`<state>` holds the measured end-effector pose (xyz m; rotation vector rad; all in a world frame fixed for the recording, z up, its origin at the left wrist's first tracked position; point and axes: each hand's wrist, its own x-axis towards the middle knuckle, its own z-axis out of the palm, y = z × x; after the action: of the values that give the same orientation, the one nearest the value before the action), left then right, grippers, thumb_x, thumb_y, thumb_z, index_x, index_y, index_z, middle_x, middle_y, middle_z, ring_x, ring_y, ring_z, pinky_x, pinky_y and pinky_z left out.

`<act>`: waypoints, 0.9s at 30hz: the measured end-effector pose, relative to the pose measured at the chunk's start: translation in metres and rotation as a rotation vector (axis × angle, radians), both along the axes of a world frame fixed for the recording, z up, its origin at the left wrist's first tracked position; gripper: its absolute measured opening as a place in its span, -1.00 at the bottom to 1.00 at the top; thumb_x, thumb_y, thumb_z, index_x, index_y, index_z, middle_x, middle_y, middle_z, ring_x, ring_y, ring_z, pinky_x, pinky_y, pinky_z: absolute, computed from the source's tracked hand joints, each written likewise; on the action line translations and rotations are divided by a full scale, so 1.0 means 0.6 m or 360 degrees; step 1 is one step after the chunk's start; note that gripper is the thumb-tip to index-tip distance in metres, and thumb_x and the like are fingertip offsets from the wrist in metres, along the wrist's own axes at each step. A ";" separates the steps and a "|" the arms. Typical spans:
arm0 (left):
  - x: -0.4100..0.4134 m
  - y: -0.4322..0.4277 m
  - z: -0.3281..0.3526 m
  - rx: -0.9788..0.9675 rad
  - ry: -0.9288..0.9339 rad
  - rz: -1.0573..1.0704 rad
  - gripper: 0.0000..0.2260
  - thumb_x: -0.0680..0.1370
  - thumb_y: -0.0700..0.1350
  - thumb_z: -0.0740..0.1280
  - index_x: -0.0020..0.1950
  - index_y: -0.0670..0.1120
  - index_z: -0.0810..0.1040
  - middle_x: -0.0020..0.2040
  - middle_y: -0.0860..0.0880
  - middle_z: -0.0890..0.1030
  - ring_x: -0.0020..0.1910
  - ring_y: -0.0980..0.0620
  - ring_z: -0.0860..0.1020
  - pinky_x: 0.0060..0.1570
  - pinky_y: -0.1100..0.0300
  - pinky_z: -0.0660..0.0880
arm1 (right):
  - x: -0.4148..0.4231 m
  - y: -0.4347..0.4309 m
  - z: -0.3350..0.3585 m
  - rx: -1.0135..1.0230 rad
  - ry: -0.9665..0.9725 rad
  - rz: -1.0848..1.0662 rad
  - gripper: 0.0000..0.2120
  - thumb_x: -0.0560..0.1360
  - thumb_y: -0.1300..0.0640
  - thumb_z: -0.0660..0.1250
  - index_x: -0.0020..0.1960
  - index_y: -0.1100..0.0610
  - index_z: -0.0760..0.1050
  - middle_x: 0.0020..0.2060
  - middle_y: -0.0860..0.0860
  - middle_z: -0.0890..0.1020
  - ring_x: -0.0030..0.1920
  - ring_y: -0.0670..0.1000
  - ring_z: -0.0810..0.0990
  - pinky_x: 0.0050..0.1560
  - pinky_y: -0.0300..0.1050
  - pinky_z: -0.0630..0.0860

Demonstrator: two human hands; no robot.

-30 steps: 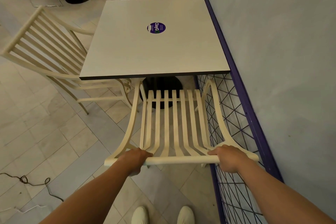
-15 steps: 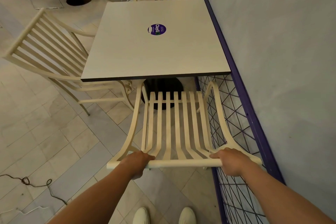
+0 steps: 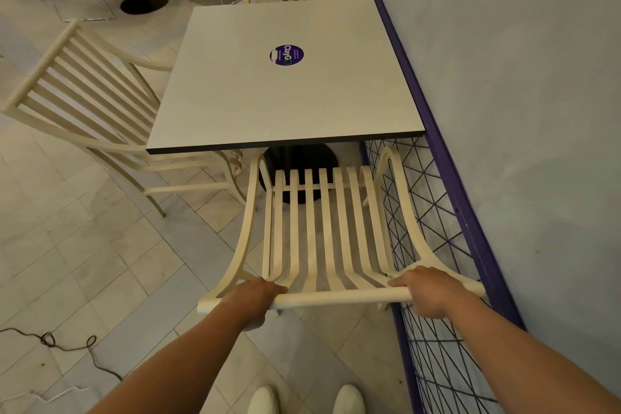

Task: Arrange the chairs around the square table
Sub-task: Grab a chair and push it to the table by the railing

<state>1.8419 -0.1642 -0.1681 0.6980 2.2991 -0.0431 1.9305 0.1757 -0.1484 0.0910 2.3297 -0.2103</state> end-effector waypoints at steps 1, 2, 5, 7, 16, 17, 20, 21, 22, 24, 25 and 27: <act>-0.001 0.001 -0.002 -0.0003 -0.0003 0.0002 -0.41 0.54 -0.24 0.41 0.51 0.14 0.38 0.33 -0.02 0.54 0.26 -0.05 0.55 0.31 0.05 0.47 | -0.001 0.002 -0.001 0.0006 0.0002 0.0005 -0.34 0.49 0.23 0.32 0.51 -0.20 0.30 0.25 -0.03 0.55 0.13 0.03 0.55 0.11 -0.09 0.50; -0.003 0.001 -0.003 -0.0008 -0.0002 0.0002 -0.40 0.54 -0.24 0.42 0.51 0.15 0.38 0.32 -0.02 0.54 0.26 -0.06 0.55 0.31 0.05 0.48 | -0.002 0.003 -0.001 0.0011 0.0002 0.0012 -0.34 0.49 0.23 0.32 0.50 -0.20 0.30 0.25 -0.03 0.55 0.13 0.03 0.55 0.11 -0.09 0.50; -0.001 0.004 -0.003 -0.0015 -0.0008 0.0007 -0.41 0.54 -0.24 0.42 0.50 0.14 0.39 0.32 -0.03 0.55 0.26 -0.06 0.56 0.32 0.05 0.47 | 0.001 0.003 -0.003 0.0028 0.0006 -0.0001 -0.34 0.49 0.21 0.33 0.51 -0.19 0.30 0.25 -0.03 0.54 0.14 0.02 0.54 0.13 -0.09 0.49; 0.001 0.005 0.000 -0.0022 -0.0017 0.0006 -0.42 0.55 -0.24 0.42 0.51 0.14 0.38 0.33 -0.02 0.54 0.26 -0.06 0.56 0.32 0.04 0.47 | 0.003 0.002 -0.001 0.0031 0.0000 -0.0011 -0.34 0.49 0.22 0.32 0.51 -0.20 0.29 0.26 -0.03 0.53 0.16 0.02 0.54 0.14 -0.08 0.49; 0.000 0.006 0.006 -0.0059 -0.0031 0.0000 -0.40 0.52 -0.24 0.44 0.49 0.16 0.40 0.29 -0.02 0.56 0.22 -0.06 0.57 0.27 0.04 0.51 | 0.003 0.003 0.002 0.0010 -0.0017 -0.0014 -0.33 0.48 0.23 0.33 0.50 -0.21 0.30 0.24 -0.01 0.55 0.14 0.04 0.55 0.15 -0.05 0.51; 0.000 0.006 0.006 -0.0055 -0.0036 0.0005 -0.41 0.52 -0.24 0.44 0.49 0.16 0.40 0.29 -0.02 0.56 0.22 -0.06 0.57 0.28 0.03 0.51 | 0.003 0.003 0.001 0.0010 -0.0016 -0.0014 -0.33 0.48 0.24 0.33 0.50 -0.21 0.30 0.24 -0.01 0.55 0.14 0.03 0.55 0.14 -0.06 0.50; 0.000 0.002 0.004 -0.0039 -0.0040 0.0041 -0.38 0.53 -0.19 0.44 0.52 0.16 0.34 0.34 -0.01 0.54 0.25 -0.07 0.56 0.30 -0.01 0.50 | 0.004 0.005 0.000 -0.0003 -0.0026 -0.0028 -0.33 0.48 0.21 0.35 0.51 -0.20 0.29 0.26 -0.03 0.55 0.14 0.02 0.55 0.13 -0.08 0.50; 0.001 0.001 0.004 -0.0030 -0.0036 0.0047 -0.36 0.53 -0.14 0.45 0.54 0.16 0.30 0.36 -0.01 0.53 0.28 -0.06 0.54 0.31 -0.02 0.49 | 0.004 0.006 0.000 -0.0013 -0.0024 -0.0033 -0.34 0.48 0.16 0.37 0.51 -0.20 0.29 0.26 -0.03 0.55 0.14 0.01 0.55 0.13 -0.08 0.51; 0.003 0.001 0.007 -0.0021 -0.0037 0.0060 -0.34 0.53 -0.08 0.46 0.56 0.15 0.26 0.39 0.01 0.51 0.31 -0.06 0.53 0.33 -0.02 0.47 | 0.003 0.007 0.001 -0.0027 -0.0022 -0.0039 -0.35 0.48 0.10 0.39 0.51 -0.19 0.29 0.27 -0.04 0.55 0.14 0.01 0.56 0.14 -0.07 0.51; 0.005 0.002 0.017 0.0019 -0.0056 0.0105 -0.30 0.51 0.04 0.47 0.58 0.15 0.22 0.43 0.03 0.48 0.34 -0.04 0.50 0.36 -0.02 0.44 | 0.001 0.005 0.008 -0.0066 -0.0037 -0.0046 -0.32 0.45 -0.06 0.42 0.52 -0.15 0.28 0.27 -0.04 0.55 0.13 0.00 0.56 0.15 -0.05 0.51; 0.007 0.002 0.025 0.0048 -0.0050 0.0117 -0.28 0.50 0.10 0.46 0.58 0.16 0.20 0.44 0.04 0.47 0.35 -0.04 0.49 0.37 -0.02 0.43 | -0.002 0.001 0.016 -0.0089 -0.0053 -0.0048 -0.28 0.43 -0.13 0.43 0.54 -0.13 0.26 0.27 -0.04 0.55 0.13 -0.01 0.57 0.16 -0.04 0.52; 0.009 0.002 0.051 0.0094 -0.0036 0.0125 -0.25 0.48 0.19 0.44 0.59 0.17 0.18 0.47 0.04 0.43 0.37 -0.04 0.45 0.36 -0.04 0.42 | -0.014 -0.018 0.041 -0.0138 -0.0085 -0.0032 -0.20 0.40 -0.24 0.43 0.56 -0.10 0.23 0.32 -0.02 0.53 0.16 0.00 0.56 0.20 -0.01 0.51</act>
<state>1.8471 -0.1628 -0.1377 0.6341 2.3119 0.0693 1.9219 0.1647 -0.1238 0.0762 2.2638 -0.3149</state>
